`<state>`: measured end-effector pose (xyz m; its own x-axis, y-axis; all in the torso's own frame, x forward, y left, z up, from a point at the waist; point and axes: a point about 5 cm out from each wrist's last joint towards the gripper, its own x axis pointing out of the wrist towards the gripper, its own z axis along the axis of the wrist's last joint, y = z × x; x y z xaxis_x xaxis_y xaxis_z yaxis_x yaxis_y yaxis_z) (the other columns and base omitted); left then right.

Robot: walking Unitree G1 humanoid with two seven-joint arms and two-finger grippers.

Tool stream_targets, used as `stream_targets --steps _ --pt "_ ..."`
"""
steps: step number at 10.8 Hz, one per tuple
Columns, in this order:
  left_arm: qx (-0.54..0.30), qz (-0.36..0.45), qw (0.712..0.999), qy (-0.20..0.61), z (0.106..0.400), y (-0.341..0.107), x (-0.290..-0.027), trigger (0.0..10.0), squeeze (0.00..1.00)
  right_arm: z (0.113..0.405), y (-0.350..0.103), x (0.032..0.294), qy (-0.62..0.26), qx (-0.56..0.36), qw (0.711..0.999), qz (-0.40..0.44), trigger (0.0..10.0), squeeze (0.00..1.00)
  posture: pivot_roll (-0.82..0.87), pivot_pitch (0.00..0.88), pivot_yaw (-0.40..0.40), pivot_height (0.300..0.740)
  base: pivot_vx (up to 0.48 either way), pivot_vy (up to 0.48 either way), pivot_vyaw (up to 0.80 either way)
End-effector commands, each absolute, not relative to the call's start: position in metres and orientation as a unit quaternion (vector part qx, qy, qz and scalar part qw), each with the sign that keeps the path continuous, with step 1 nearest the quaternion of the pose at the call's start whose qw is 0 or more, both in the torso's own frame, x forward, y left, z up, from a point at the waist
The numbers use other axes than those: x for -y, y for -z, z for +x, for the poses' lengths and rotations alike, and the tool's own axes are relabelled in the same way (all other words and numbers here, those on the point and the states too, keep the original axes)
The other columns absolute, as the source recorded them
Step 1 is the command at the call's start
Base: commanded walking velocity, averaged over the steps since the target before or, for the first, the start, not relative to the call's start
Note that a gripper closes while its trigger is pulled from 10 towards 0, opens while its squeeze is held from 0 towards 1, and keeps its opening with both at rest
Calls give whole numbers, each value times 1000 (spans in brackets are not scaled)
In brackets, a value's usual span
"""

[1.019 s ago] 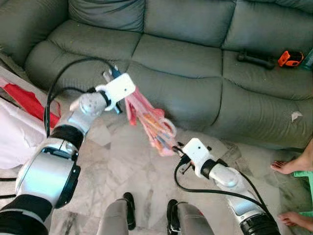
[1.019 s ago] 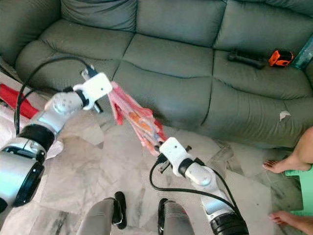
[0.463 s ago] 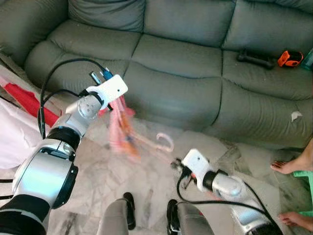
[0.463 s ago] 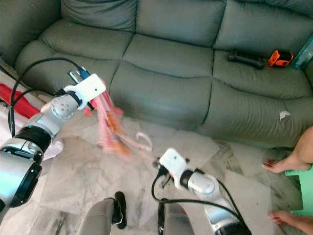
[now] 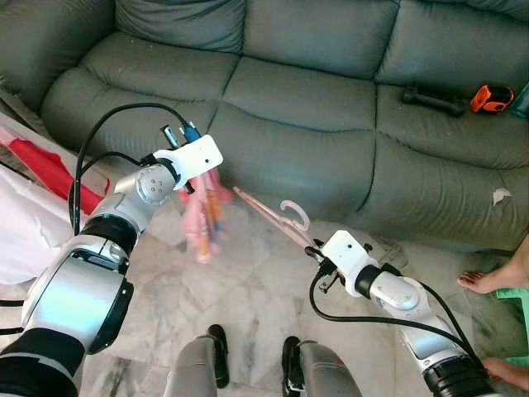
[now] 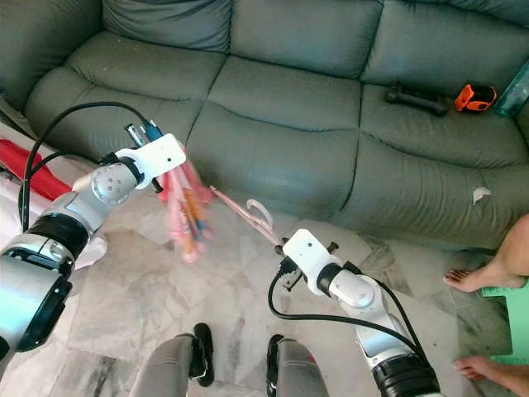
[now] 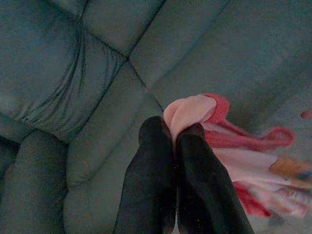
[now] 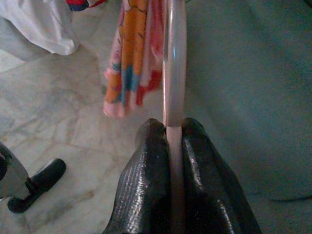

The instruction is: Hang hanger

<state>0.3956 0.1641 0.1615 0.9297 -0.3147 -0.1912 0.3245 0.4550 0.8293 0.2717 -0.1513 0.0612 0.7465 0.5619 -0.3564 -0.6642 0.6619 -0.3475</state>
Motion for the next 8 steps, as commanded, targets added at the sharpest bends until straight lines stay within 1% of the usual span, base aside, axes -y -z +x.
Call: stream_targets --steps 1,2,5,8 --pt "-15 483 851 207 391 -152 -163 10000 0 270 -58 153 -340 -114 903 -235 10000 0 -92 232 -24 740 0 0 0" --pt "10 488 842 230 389 -153 -155 10000 0 270 -58 153 -343 -114 902 -238 10000 0 -91 231 -25 740 0 0 0" --pt "44 475 827 297 382 -152 -134 10000 0 278 -61 156 -345 -108 897 -255 10000 0 -88 231 -33 740 0 0 0" --pt "65 463 819 332 376 -153 -123 10000 0 278 -59 155 -348 -109 896 -253 10000 0 -89 232 -37 740 0 0 0"
